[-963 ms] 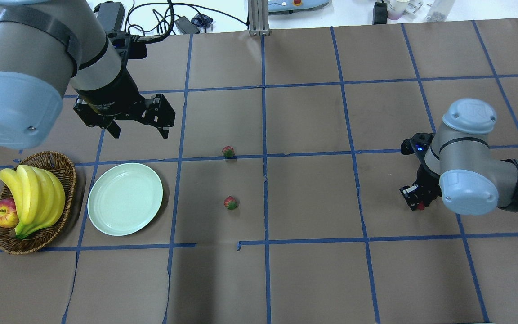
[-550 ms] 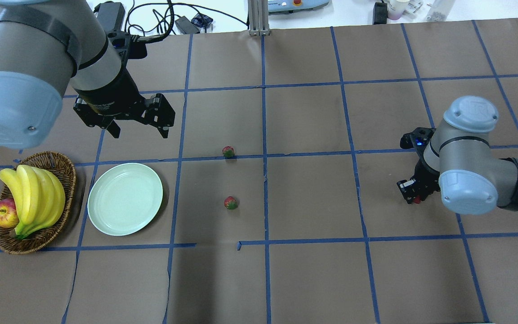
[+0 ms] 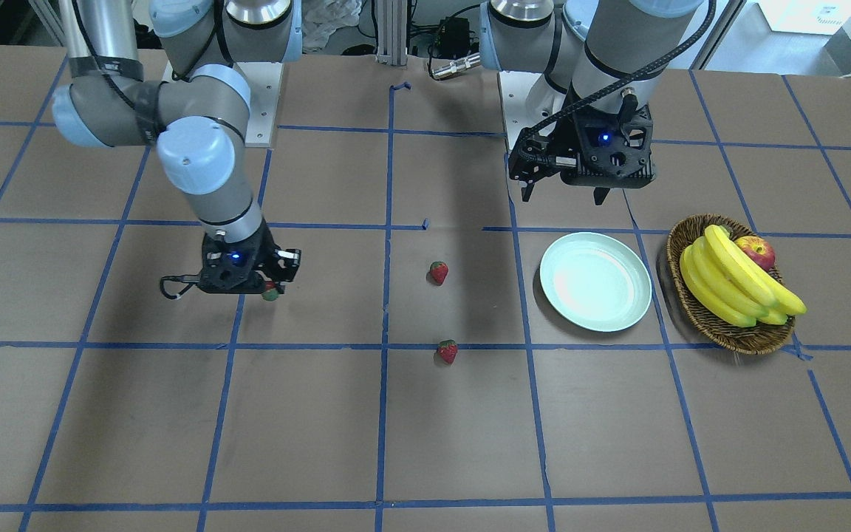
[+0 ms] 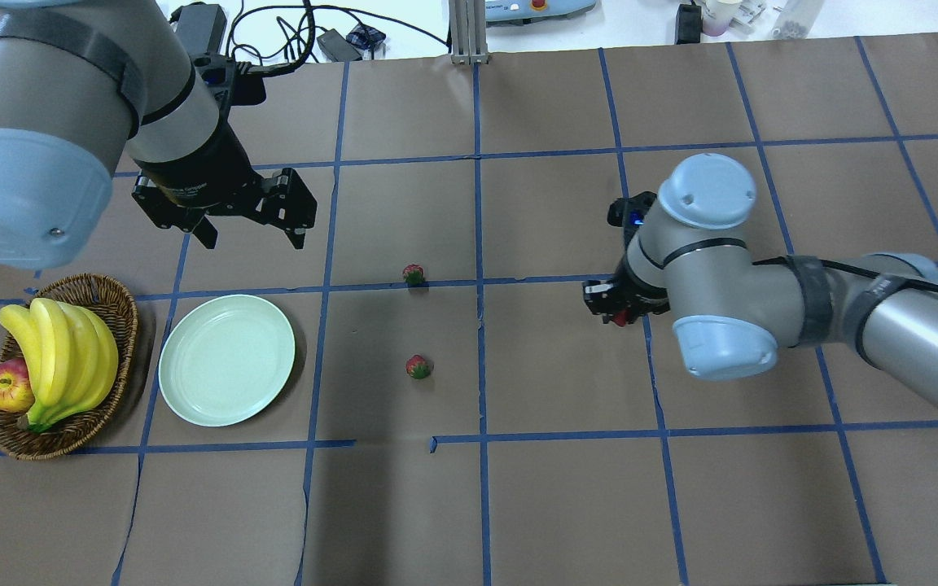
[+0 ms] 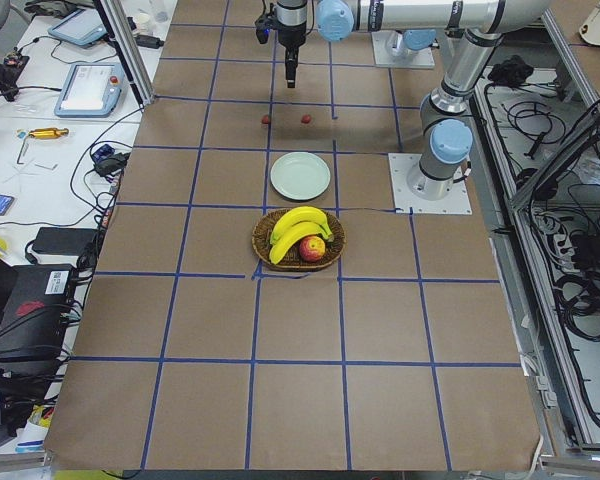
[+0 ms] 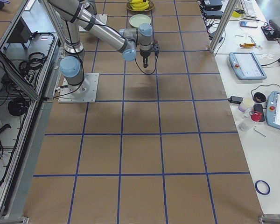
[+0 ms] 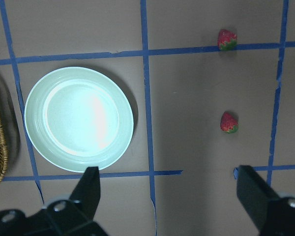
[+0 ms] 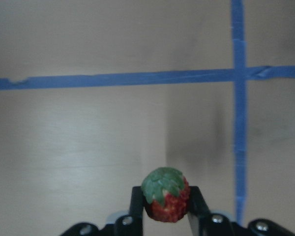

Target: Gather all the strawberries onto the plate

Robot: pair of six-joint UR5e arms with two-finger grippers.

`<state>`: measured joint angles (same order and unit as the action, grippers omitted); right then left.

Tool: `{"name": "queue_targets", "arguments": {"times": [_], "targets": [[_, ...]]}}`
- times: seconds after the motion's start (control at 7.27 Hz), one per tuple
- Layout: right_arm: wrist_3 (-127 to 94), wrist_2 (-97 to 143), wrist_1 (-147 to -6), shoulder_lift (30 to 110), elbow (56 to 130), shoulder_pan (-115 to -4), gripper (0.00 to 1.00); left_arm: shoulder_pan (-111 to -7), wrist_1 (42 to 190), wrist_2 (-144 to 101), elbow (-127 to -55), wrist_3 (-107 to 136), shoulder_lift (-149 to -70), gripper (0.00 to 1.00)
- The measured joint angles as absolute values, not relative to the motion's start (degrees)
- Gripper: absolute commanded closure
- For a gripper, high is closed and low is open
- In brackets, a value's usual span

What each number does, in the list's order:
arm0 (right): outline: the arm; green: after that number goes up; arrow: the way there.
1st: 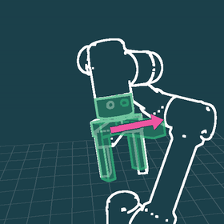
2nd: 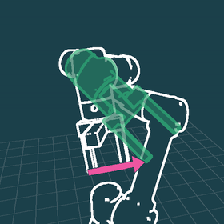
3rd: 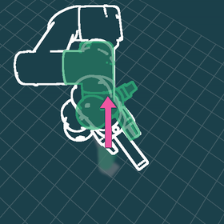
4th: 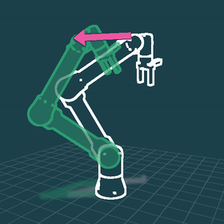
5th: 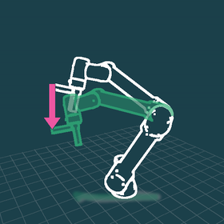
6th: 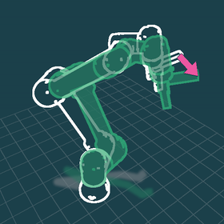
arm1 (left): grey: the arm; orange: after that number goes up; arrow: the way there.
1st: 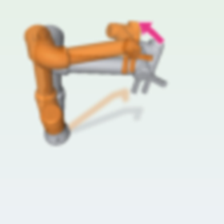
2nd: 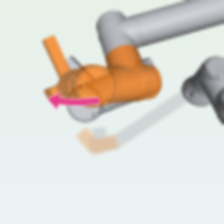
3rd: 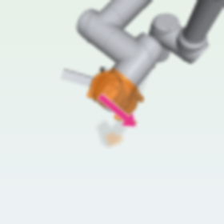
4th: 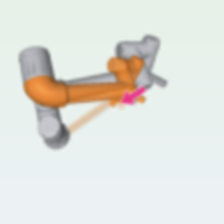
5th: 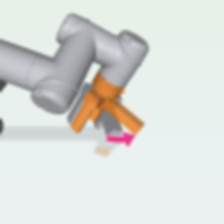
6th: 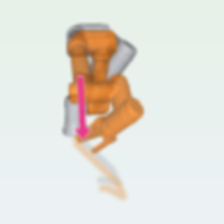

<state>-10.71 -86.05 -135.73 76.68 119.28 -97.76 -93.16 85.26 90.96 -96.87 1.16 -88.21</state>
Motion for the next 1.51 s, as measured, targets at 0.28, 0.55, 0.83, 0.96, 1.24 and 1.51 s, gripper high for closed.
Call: {"name": "queue_targets", "arguments": {"times": [0.28,0.55,0.83,0.96,1.24,1.51], "targets": [[-24.3,-85.5,-135.6,70.1,111.5,-108.8,1.00,-93.2,85.3,90.9,-97.0,1.2,-88.2,0.00],[-28.6,-84.7,-135.7,66.3,107.8,-114.1,1.00,-93.2,85.3,90.8,-97.0,1.1,-88.3,0.00],[-29.2,-83.2,-135.6,64.1,106.1,-115.2,0.01,-93.2,85.3,90.9,-97.0,1.1,-88.4,0.00],[-29.2,-83.0,-135.5,63.7,106.0,-115.4,0.00,-93.2,85.3,90.9,-97.0,1.1,-88.3,0.00],[-29.1,-83.0,-135.1,64.6,105.8,-115.2,0.00,-93.2,85.3,90.9,-96.9,1.1,-88.3,0.00],[-26.7,-84.2,-131.5,68.8,105.6,-113.3,0.00,-93.2,85.3,90.9,-96.9,1.2,-88.3,0.00]]}}
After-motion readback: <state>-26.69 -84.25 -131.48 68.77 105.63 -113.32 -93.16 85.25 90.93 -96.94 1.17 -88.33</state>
